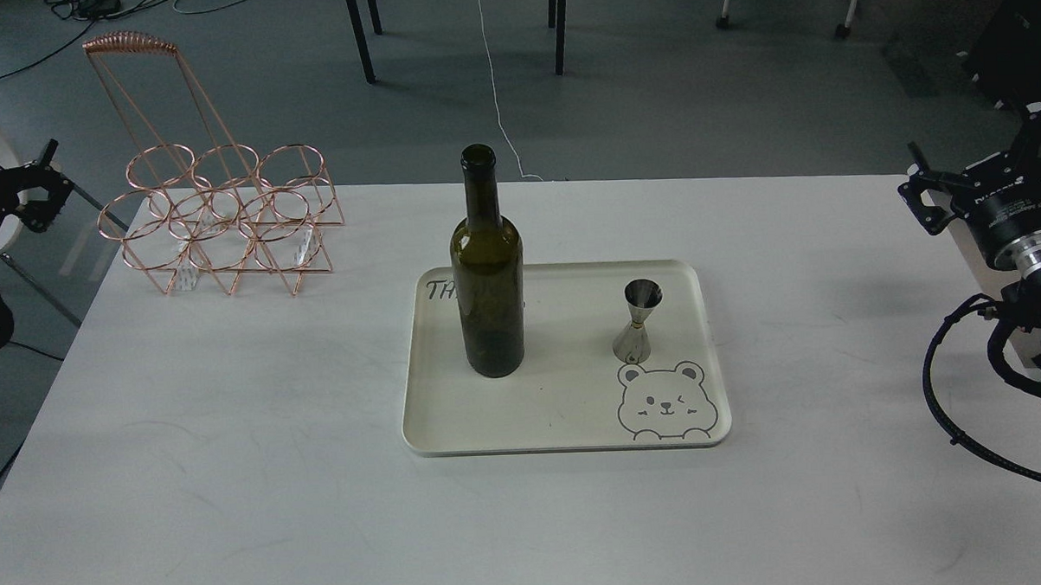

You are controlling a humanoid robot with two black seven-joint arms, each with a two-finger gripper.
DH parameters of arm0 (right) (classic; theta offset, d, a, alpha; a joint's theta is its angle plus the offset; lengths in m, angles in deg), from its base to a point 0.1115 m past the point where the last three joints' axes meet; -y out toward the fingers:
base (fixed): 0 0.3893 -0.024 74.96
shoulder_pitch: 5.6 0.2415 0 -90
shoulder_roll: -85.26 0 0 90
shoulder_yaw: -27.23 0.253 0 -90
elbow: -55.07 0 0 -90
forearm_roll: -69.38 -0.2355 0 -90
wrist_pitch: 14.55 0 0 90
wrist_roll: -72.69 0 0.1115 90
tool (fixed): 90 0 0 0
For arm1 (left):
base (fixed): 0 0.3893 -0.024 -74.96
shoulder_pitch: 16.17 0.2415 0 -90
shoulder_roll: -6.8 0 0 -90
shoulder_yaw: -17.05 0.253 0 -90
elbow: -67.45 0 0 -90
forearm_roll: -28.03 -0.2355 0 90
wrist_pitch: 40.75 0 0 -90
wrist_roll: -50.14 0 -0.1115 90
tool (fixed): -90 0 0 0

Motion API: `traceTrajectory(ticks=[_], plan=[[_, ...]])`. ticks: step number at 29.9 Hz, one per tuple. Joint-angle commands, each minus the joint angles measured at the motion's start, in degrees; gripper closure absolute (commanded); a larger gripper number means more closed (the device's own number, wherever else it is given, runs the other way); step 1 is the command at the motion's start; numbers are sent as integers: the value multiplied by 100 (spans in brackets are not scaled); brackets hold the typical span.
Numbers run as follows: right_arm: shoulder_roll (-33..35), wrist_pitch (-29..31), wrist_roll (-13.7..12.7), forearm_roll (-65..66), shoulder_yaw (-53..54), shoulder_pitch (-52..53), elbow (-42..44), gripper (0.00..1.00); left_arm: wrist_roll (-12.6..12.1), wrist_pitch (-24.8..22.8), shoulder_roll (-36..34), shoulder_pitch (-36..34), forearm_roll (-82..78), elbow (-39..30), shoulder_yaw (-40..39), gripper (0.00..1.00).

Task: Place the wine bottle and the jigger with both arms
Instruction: 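Reach the right gripper toward the steel jigger on the tray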

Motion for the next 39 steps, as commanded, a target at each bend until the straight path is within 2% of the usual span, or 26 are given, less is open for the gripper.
traceTrajectory(ticks=[1,7,12,17,22,27,33,39], plan=[[23,0,0,0,-8,-3,-12,1,-1,0,39,49,0,-1,-4,1],[93,0,18,62,-17,-12,-39,1,-10,0,30,58,0,-10,-13,1],[724,0,18,403,-87,-12,-459,1,-10,0,-5,58,0,-10,-13,1],[1139,0,44,1659,-69,67,-838,2,-19,0,4,58,0,-10,-4,1],[1455,0,316,3021,-43,67,-1321,2,-19,0,30,58,-9,-10,4,1],[1771,0,528,4559,-87,-38,-2392,3,-10,0,21,50,-9,-19,4,1],[1895,-1084,615,6913,-96,-670,-3746,3,-10,0,-66,50,-9,-19,22,1],[1816,-1998,1002,9147,-472,-891,-4055,3,-10,0,-102,50,-9,-19,40,1]])
